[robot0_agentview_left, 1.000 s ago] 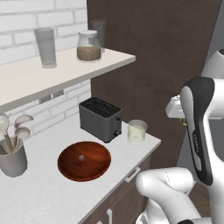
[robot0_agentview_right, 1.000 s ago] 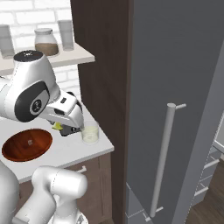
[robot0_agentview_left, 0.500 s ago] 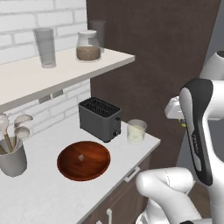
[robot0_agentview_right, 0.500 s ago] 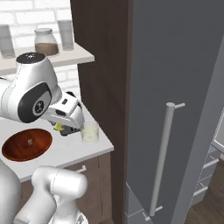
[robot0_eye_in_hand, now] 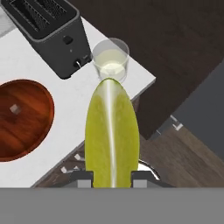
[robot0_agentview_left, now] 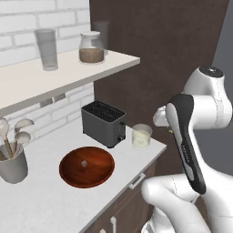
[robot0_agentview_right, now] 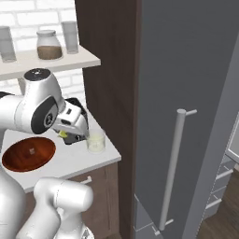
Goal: Grab a lemon wedge from the fridge and one ice cube from the ice bowl, and put them in the glass of lemonade.
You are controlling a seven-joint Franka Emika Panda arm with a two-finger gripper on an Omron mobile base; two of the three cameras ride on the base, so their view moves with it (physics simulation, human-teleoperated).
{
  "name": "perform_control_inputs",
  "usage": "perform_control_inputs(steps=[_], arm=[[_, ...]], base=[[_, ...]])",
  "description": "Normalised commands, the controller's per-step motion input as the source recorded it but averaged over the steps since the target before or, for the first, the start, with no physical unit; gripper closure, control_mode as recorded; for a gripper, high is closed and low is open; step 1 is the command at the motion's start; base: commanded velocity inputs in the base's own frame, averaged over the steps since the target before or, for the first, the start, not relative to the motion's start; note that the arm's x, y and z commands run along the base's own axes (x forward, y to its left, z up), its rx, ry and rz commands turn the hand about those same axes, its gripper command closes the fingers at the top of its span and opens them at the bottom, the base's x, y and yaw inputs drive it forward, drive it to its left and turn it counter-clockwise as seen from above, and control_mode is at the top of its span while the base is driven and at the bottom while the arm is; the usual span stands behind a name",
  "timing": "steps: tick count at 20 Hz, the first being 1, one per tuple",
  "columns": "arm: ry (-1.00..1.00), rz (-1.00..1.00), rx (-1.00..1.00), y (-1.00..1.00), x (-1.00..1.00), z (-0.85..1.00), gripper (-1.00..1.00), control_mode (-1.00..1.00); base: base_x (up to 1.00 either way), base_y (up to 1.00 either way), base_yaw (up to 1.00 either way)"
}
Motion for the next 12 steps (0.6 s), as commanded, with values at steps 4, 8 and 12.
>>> perform_control_inputs(steps=[4,8,12], arm=[[0.02,0.06,-0.03,0.36,1.0,-0.47,1.0,-1.0],[0.14,0.01,-0.01,0.03,1.0,-0.44,1.0,-1.0],[0.18,0.01,-0.01,-0.04,0.97,-0.44,1.0,-1.0]], base=[[0.0,0.0,0.0],[0.0,0.0,0.0],[0.0,0.0,0.0]])
